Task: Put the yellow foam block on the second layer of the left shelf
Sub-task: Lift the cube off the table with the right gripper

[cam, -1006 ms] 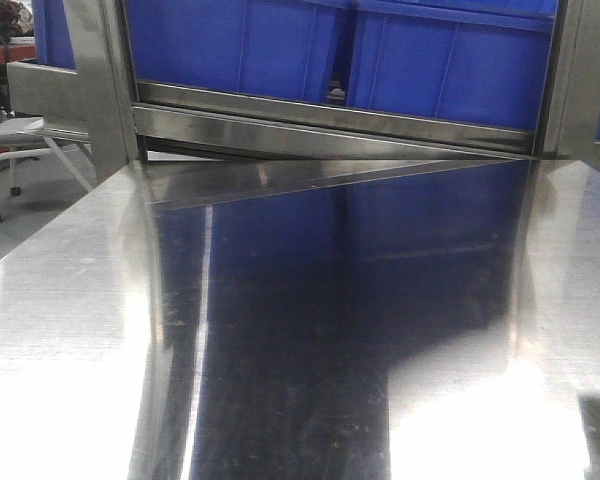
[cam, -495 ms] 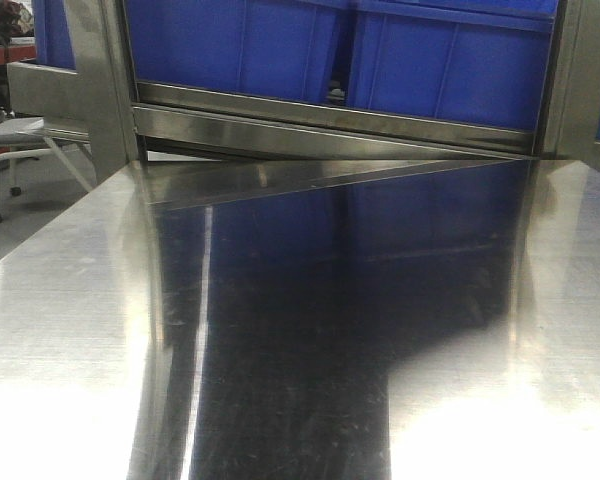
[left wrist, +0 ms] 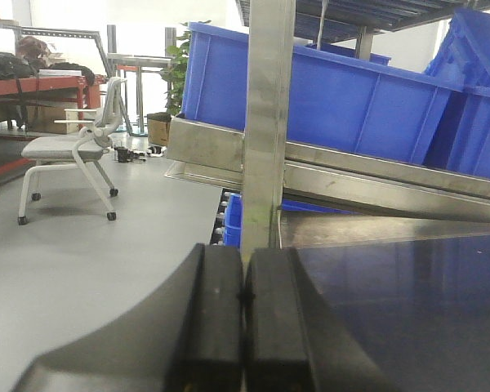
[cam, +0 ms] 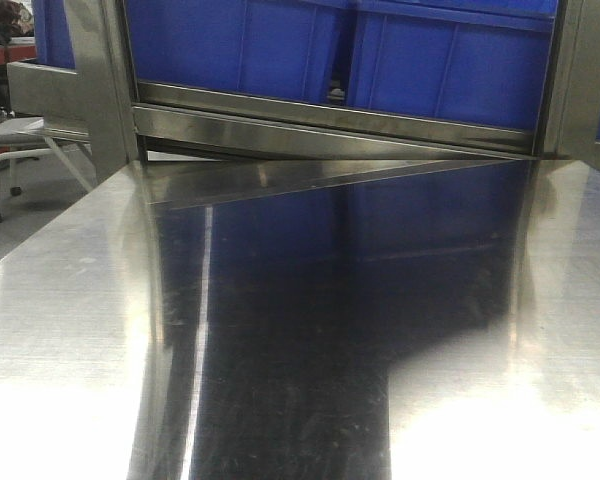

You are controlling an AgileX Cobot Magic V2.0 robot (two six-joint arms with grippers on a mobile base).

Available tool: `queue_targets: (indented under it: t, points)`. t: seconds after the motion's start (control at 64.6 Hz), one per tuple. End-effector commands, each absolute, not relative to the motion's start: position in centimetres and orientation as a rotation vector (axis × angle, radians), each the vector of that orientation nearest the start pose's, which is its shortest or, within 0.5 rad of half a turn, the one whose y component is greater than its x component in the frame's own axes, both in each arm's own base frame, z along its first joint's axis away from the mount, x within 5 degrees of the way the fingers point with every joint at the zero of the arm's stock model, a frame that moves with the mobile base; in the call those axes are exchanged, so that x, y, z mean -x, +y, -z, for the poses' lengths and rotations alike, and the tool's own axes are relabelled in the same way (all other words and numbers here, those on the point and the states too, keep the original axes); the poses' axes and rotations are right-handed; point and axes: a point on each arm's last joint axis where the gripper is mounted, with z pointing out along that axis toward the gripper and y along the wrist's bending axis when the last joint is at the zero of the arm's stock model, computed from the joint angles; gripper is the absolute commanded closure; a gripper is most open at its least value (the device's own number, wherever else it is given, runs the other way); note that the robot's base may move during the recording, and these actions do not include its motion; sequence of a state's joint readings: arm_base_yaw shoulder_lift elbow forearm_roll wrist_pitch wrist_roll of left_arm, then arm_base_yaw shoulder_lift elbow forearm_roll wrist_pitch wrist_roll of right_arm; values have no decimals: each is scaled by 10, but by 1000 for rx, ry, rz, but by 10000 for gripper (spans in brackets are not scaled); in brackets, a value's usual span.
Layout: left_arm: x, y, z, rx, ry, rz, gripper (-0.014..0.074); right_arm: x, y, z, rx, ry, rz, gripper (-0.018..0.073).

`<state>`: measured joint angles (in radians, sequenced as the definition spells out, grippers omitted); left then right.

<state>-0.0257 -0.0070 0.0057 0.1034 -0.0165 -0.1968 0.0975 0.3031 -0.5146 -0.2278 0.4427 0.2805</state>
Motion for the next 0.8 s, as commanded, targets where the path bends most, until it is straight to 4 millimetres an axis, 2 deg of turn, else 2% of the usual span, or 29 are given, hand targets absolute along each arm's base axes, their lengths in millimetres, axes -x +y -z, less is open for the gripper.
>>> queue_targets:
  t: [0.0,0.789]
  points:
    - [-54,-2,-214,45,1384,113,460,-65,-1,-344,-28,1586,-54,271]
    - [-54,-2,-214,45,1384,113,460,-65,-1,-344,-28,1587,-54,271]
